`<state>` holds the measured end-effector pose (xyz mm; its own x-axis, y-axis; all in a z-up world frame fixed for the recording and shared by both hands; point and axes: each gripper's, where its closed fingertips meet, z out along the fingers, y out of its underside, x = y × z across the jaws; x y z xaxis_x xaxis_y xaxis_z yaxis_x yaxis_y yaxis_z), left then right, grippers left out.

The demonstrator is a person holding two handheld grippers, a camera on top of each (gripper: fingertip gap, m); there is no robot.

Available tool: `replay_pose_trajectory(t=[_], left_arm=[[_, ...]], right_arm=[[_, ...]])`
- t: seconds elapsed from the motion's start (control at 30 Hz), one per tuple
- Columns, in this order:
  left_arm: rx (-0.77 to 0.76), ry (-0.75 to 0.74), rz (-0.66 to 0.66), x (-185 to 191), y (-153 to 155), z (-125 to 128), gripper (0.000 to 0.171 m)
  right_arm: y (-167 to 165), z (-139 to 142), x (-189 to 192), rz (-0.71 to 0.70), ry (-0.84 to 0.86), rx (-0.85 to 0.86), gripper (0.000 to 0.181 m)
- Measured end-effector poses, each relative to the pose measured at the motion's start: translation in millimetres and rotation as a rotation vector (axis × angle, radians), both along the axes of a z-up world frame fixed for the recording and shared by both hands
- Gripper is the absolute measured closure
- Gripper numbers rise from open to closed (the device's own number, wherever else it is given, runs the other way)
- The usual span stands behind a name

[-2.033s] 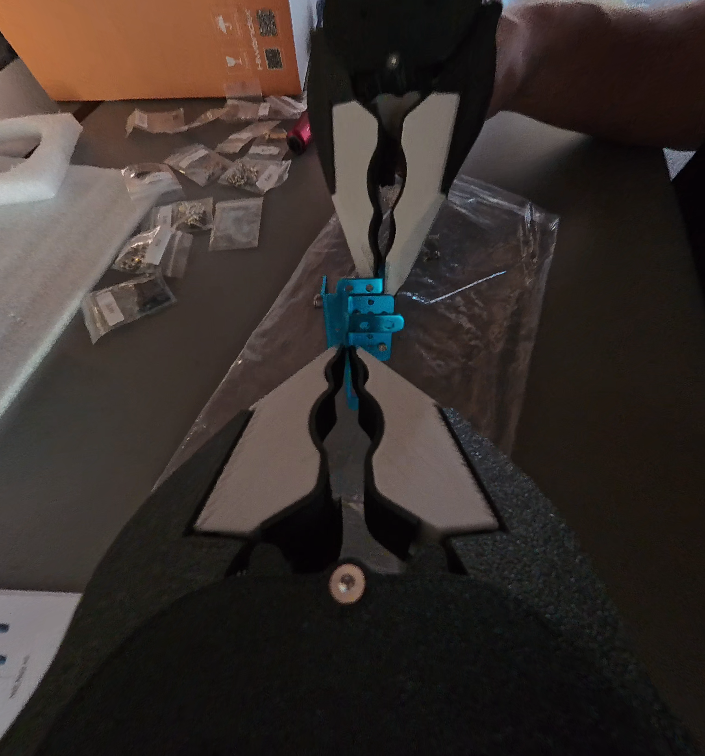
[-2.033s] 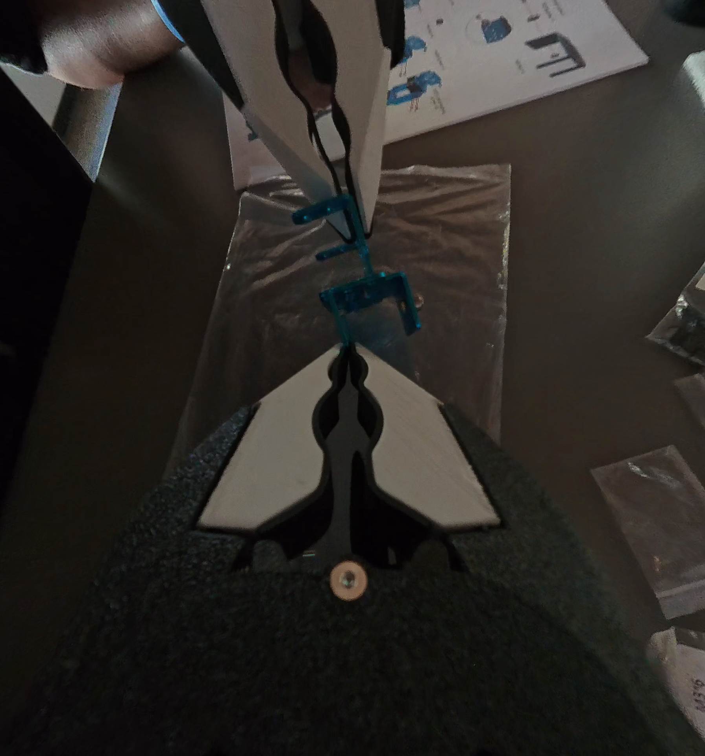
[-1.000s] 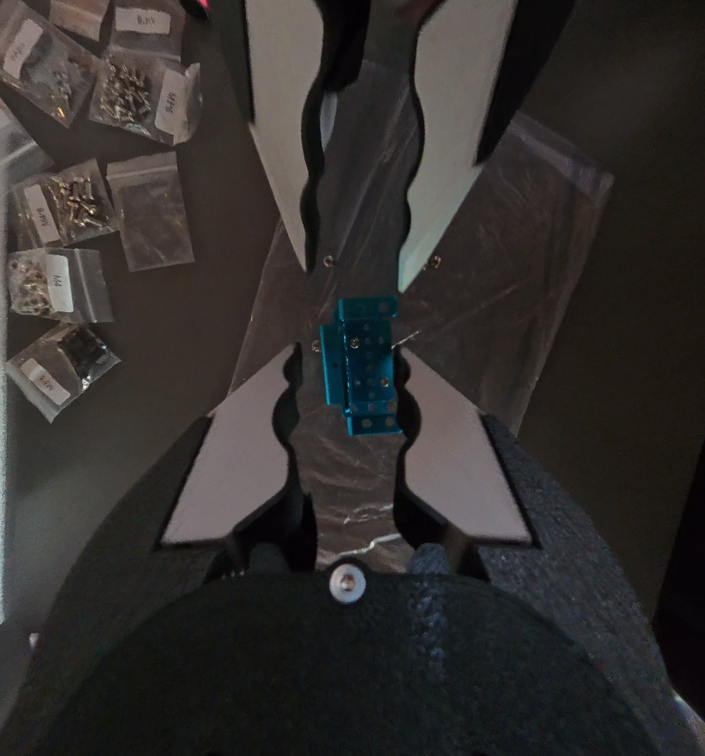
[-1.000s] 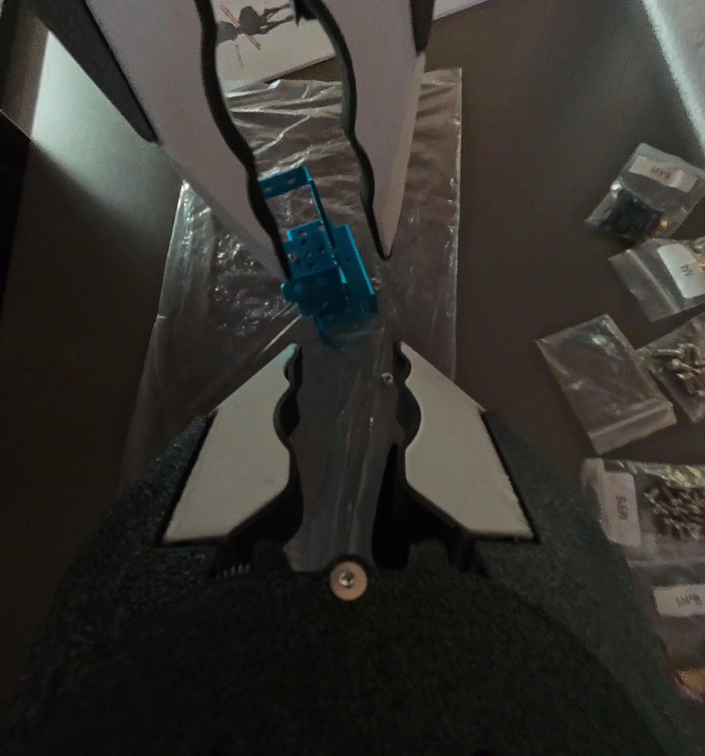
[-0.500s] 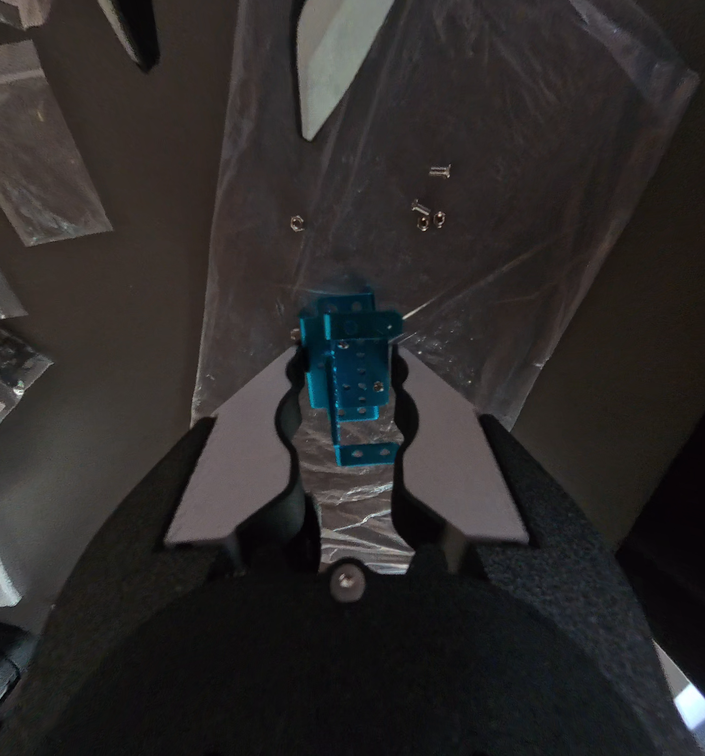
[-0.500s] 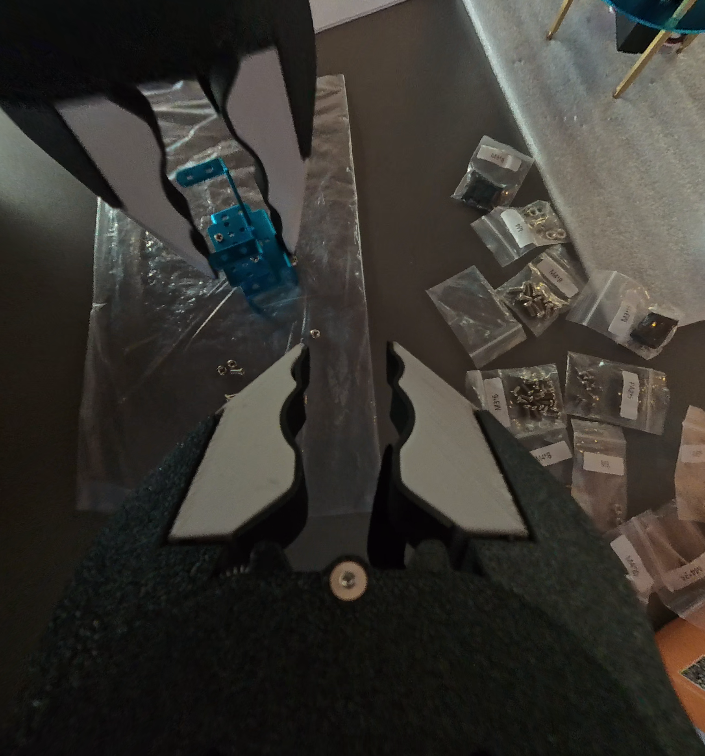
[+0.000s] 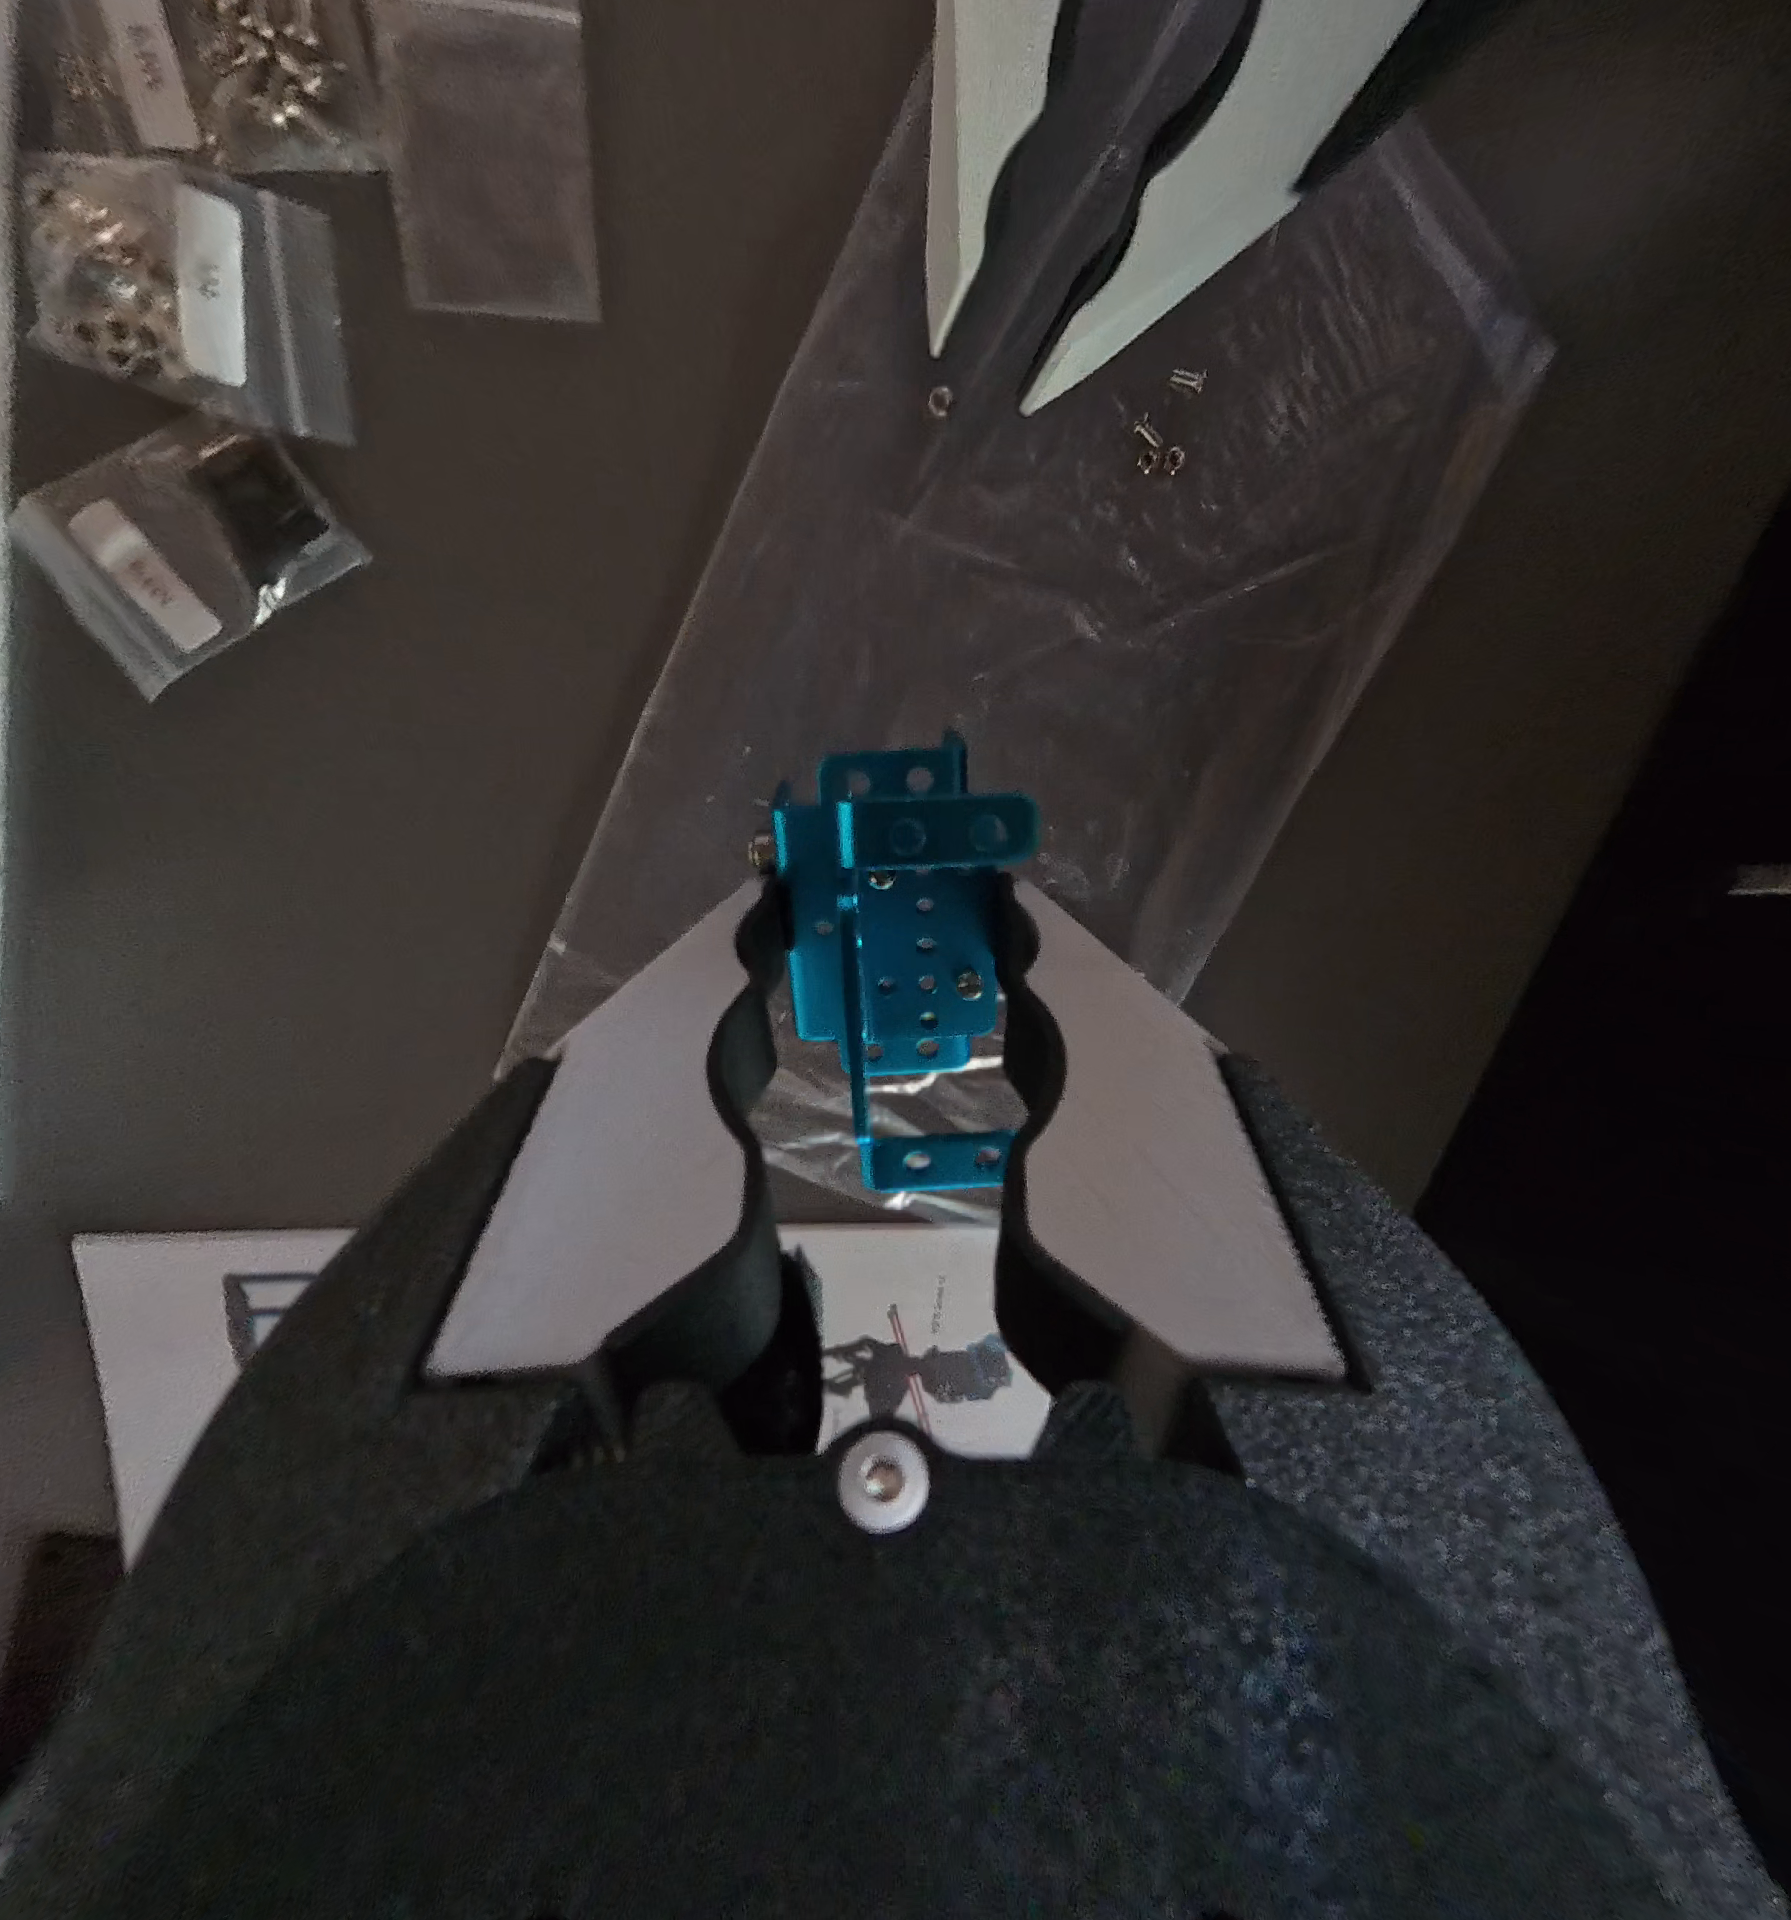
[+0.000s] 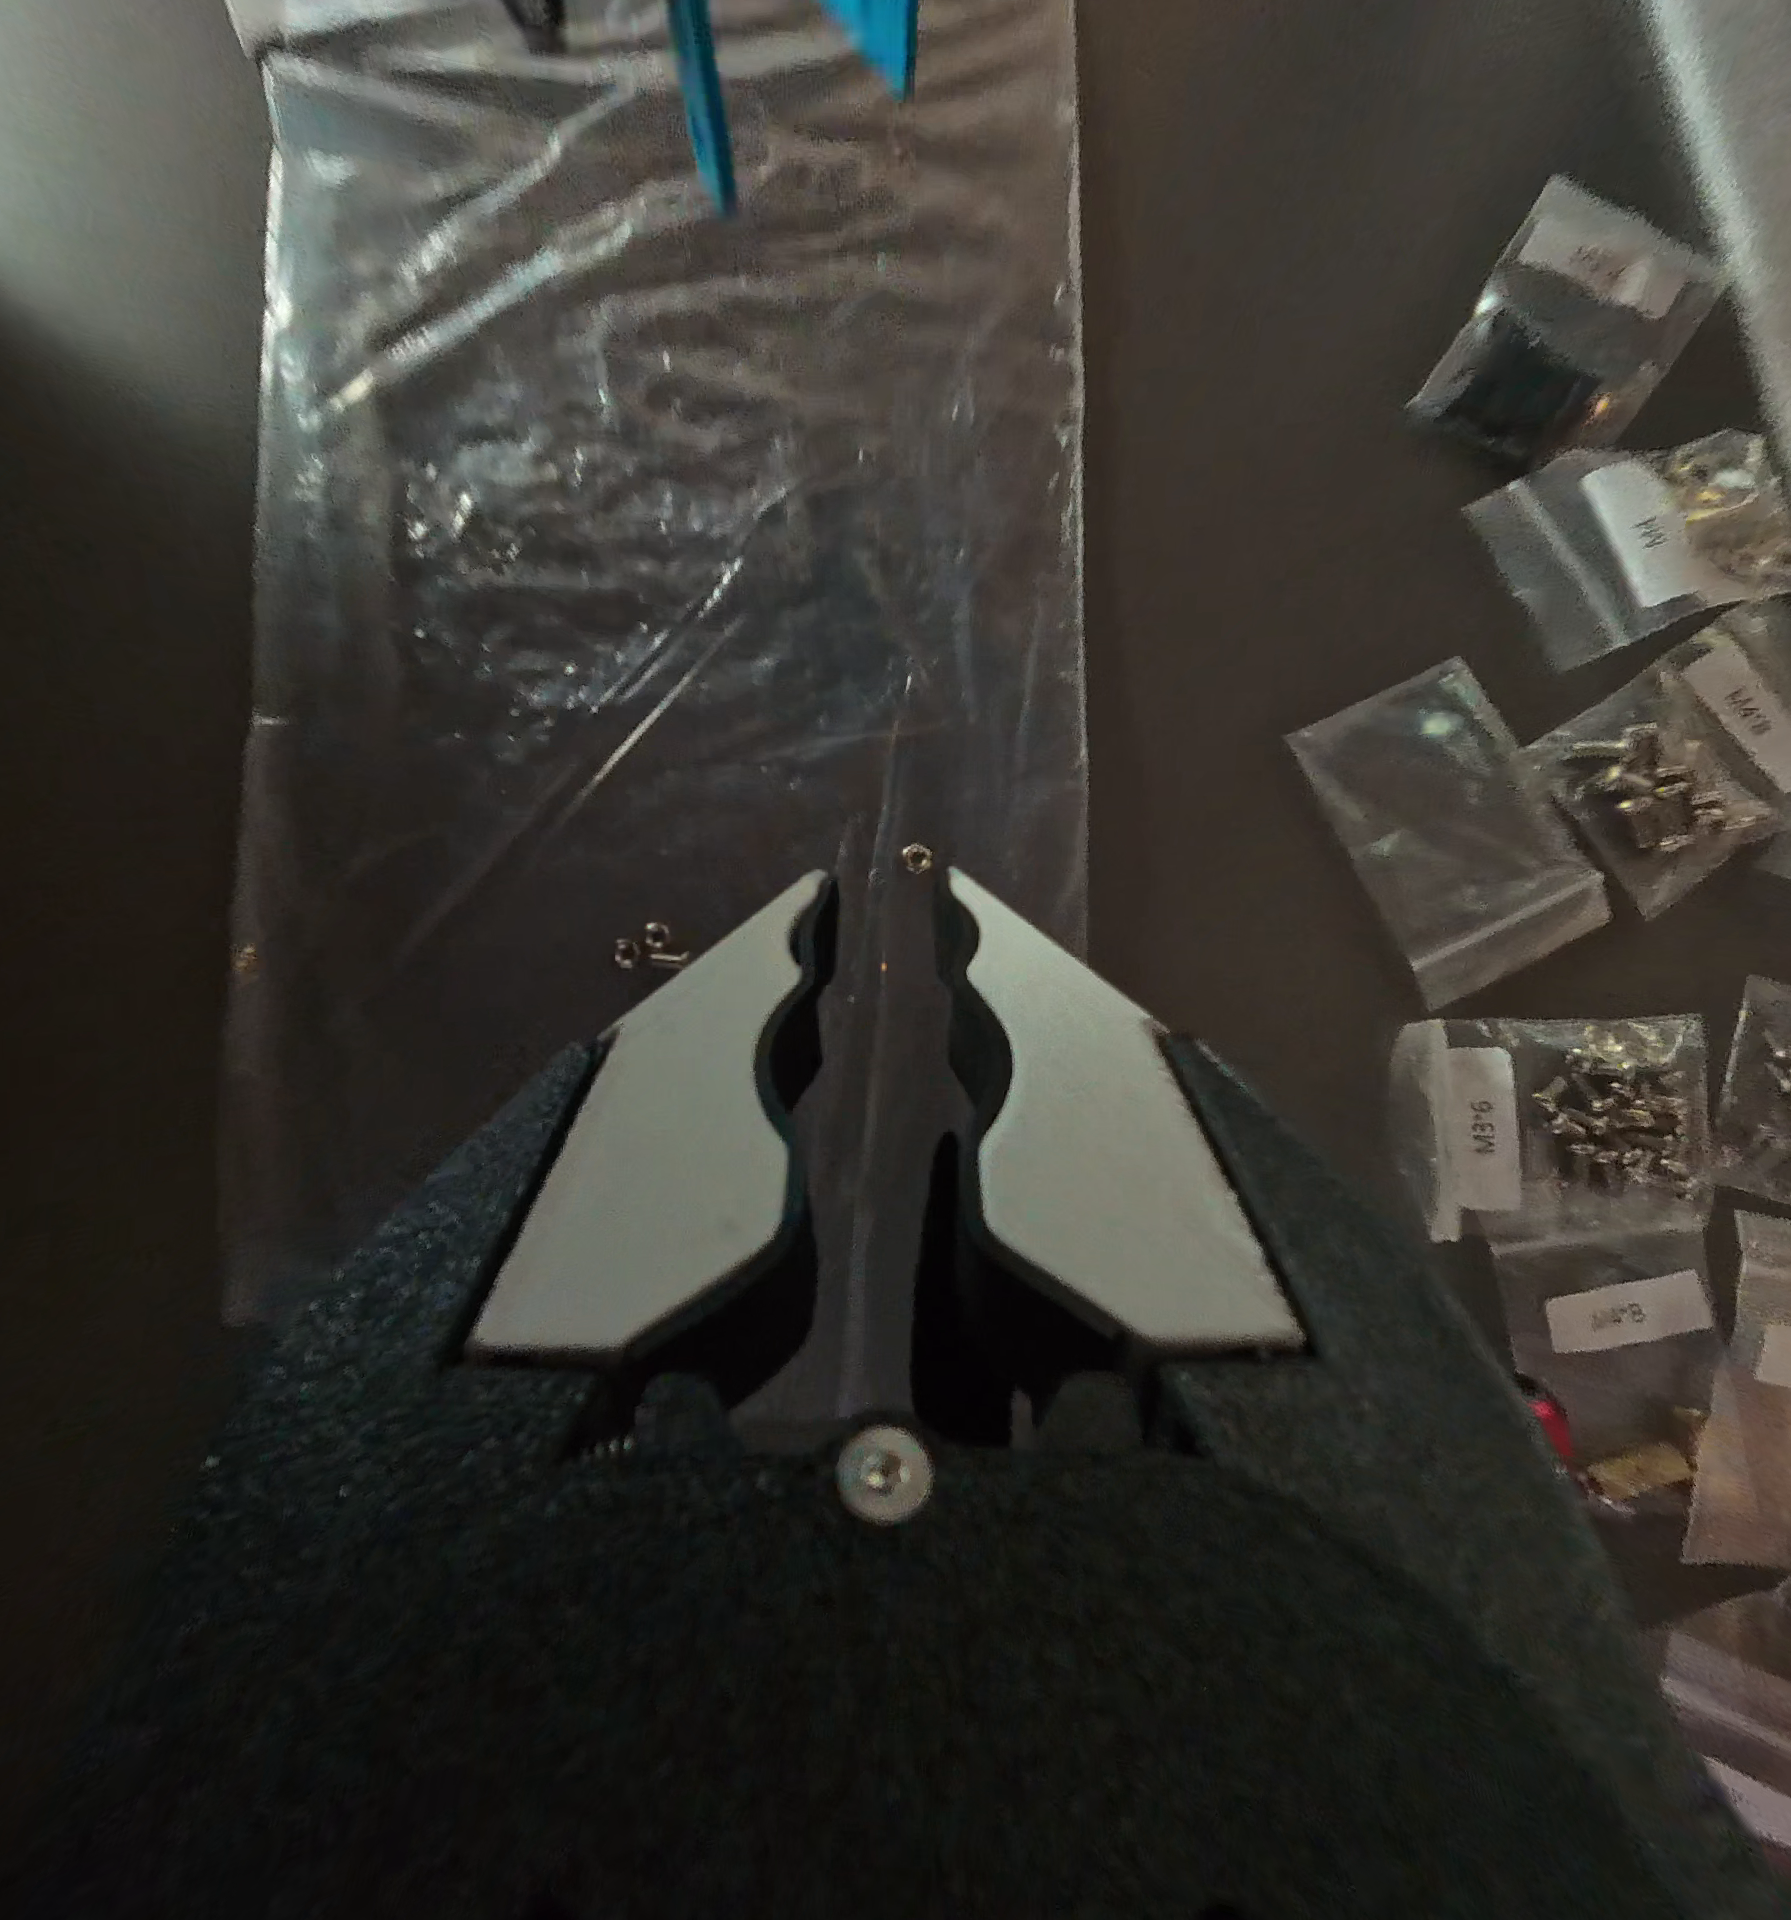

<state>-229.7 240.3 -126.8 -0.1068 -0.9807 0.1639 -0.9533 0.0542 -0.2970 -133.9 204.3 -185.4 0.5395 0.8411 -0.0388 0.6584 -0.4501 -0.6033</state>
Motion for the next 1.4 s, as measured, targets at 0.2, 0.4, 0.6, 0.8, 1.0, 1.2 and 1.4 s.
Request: replay_pose_trajectory(t=[0.2,0.4,0.6,0.8,1.0,1.2,1.4], left_arm=[[-0.191,-0.102,0.102,-5.5,-12.2,10.9,0.131],[-0.395,-0.225,0.23,1.6,-21.4,-0.6,0.131],[-0.586,-0.276,0.363,4.2,-32.7,-6.3,0.131],[-0.819,-0.333,0.512,7.0,-36.2,-0.6,0.131],[-0.96,-0.431,0.609,6.7,-33.3,4.1,0.132],[-1.074,-0.559,0.672,2.8,-28.3,17.0,0.132],[-1.164,-0.668,0.699,-0.8,-27.3,26.1,0.132]], right_arm=[[5.9,-3.3,-2.5,-0.01,-0.037,-0.015,0.171],[8.7,-8.1,-1.3,-0.006,-0.056,-0.057,0.174],[9.3,-8.3,-1.1,0.02,-0.089,-0.062,0.173],[6.8,-8.3,-2.5,0.032,-0.111,-0.11,0.17],[5.5,-9.2,0.4,0.033,-0.132,-0.26,0.179],[6.0,0.0,-3.4,0.053,-0.024,-0.218,0.181],[5.8,8.2,4.0,0.006,-0.027,-0.077,0.178]])
